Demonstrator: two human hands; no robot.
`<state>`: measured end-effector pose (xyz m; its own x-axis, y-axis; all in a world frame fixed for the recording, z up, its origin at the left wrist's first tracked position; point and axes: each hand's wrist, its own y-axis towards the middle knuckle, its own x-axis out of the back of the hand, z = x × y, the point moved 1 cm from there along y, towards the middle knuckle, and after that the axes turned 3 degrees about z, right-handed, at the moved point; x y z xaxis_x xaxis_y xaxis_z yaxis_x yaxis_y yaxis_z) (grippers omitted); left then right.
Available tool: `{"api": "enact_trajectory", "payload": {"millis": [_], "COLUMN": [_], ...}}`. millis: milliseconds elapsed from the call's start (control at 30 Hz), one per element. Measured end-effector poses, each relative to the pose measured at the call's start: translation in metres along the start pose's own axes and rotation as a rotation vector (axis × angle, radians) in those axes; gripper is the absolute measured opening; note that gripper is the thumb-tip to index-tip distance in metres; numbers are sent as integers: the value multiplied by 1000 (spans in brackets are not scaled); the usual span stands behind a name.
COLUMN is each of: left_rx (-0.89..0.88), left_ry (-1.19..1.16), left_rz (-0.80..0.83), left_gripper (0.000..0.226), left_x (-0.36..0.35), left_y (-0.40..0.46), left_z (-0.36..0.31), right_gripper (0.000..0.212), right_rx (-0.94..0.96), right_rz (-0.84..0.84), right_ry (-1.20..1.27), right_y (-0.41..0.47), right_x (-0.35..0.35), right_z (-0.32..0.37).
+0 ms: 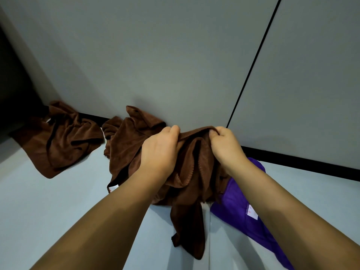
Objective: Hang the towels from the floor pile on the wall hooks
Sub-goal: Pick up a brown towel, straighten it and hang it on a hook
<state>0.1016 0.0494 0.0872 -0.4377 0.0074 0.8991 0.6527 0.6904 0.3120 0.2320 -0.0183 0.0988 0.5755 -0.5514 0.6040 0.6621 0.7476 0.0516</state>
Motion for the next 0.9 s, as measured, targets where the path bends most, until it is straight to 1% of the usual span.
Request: {"api": "enact_trajectory", "payload": {"millis": [67,167,233,333,467,633,767,900], "left_rx": [2,30,64,140,212,182,224,257], "left_ry": [-3,14,32,13,-54,-105,-127,-159], "left_rz": [-10,-24,-35,-59,-97,-118,-142,-167], "left_gripper": [17,9,13,18,23,20,11,10], "left_x": [1,4,7,10,14,17,18,20], "left_y": [1,2,2,0,-1,-2,-4,-4], "left_z": [-1,-2,1,10,23,32,35,40], "right_gripper": [26,21,19,23,25,30,34,36], "right_rx": [1,116,192,234,191,162,57,-8], "right_rz": [-44,-143,-202,-273,-368,-424,-481,-514], "right_ry": [-32,-164,-250,-389,-511,-656,-596,-557], "right_y": [-1,-5,-8,-10,-8,-5,-1,-3], "right_x": [4,13,19,29,46,63,79,92], "right_z": [5,10,11,6,-4,-22,-30,-41]}}
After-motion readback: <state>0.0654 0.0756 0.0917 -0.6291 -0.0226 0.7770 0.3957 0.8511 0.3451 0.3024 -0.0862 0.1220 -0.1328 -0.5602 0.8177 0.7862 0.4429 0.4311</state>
